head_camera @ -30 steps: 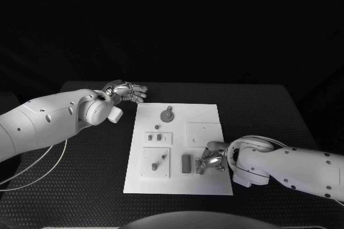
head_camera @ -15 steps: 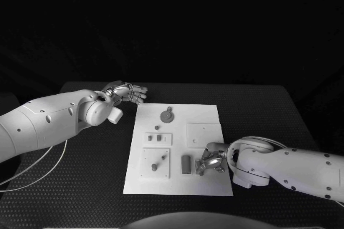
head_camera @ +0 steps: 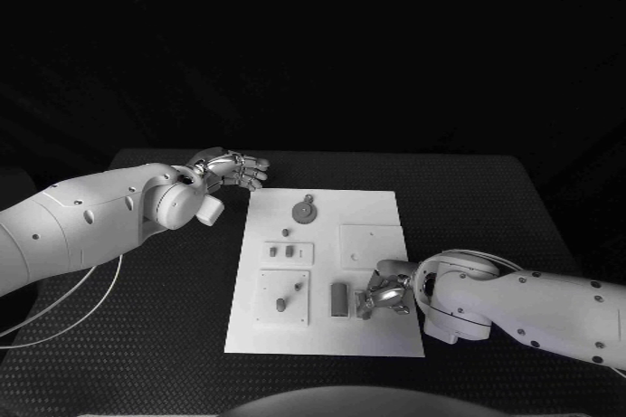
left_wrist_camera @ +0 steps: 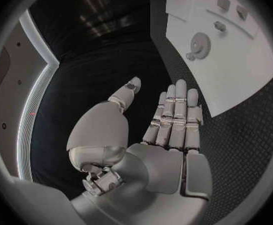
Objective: Assemble the parts on the task board
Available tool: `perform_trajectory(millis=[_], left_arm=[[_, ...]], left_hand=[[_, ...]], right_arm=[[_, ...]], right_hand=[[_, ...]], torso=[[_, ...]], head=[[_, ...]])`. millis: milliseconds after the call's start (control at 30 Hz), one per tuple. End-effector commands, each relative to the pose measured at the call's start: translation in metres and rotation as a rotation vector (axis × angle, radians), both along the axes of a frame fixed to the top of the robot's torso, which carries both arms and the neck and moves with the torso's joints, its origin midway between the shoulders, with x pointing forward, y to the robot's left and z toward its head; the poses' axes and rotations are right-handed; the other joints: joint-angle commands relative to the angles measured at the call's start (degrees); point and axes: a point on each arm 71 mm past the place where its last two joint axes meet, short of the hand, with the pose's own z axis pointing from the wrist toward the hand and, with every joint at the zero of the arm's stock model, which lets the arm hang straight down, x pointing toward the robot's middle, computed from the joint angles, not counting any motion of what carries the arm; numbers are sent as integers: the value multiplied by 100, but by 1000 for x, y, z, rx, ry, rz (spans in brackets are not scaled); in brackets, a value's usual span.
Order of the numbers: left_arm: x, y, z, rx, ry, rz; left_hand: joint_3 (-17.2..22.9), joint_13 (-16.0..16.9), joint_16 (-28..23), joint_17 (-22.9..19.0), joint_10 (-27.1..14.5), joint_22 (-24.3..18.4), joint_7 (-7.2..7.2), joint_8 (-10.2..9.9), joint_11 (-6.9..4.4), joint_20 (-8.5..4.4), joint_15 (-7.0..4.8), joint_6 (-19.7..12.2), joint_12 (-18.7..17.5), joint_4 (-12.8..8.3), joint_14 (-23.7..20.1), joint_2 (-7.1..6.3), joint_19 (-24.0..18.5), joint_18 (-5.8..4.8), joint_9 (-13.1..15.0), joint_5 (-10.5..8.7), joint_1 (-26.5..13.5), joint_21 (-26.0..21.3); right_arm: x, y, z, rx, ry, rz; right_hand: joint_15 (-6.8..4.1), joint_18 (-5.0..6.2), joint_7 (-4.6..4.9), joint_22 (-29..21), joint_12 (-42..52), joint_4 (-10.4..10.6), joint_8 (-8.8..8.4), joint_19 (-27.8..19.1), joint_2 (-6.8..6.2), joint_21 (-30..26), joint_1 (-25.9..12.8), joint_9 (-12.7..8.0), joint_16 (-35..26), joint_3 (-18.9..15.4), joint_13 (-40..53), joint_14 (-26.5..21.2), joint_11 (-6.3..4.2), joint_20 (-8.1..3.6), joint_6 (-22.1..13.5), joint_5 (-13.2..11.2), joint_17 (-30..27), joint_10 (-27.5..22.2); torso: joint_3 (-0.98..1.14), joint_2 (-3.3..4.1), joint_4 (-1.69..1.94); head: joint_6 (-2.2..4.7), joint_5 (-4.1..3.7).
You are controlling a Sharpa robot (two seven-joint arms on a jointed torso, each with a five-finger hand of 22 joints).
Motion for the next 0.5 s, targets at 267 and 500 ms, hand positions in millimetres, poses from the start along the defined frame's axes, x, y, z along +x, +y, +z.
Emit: perform_trajectory(millis=[267, 500], left_arm=[[0, -2, 1, -4, -2, -20], [0, -2, 1, -3, -1, -19]], left_hand=[[-3, -9, -28, 14, -31, 12, -27, 31, 15, 2, -9, -11, 1, 1, 37, -2, 27, 102, -8, -6, -13, -40], [-3, -9, -31, 17, -32, 13, -27, 32, 15, 2, -9, -11, 1, 2, 38, -1, 28, 102, -8, -6, -14, -42]], right_arm=[[-1, 6, 3, 41, -21, 17], [-1, 7, 4, 49, -26, 20]], right_hand=[[-60, 166, 15, -28, -52, 142, 28, 17, -90, 26, -99, -20, -44, 13, 24, -5, -42, -50, 18, -248, 18, -16], [-63, 166, 19, -37, -60, 191, 31, 15, -193, 28, -133, -30, -53, 2, 34, -6, -38, -56, 6, -345, 25, -21]], torso=[[2, 0, 0], [-1, -1, -1]], head=[[-2, 5], [-10, 8]])
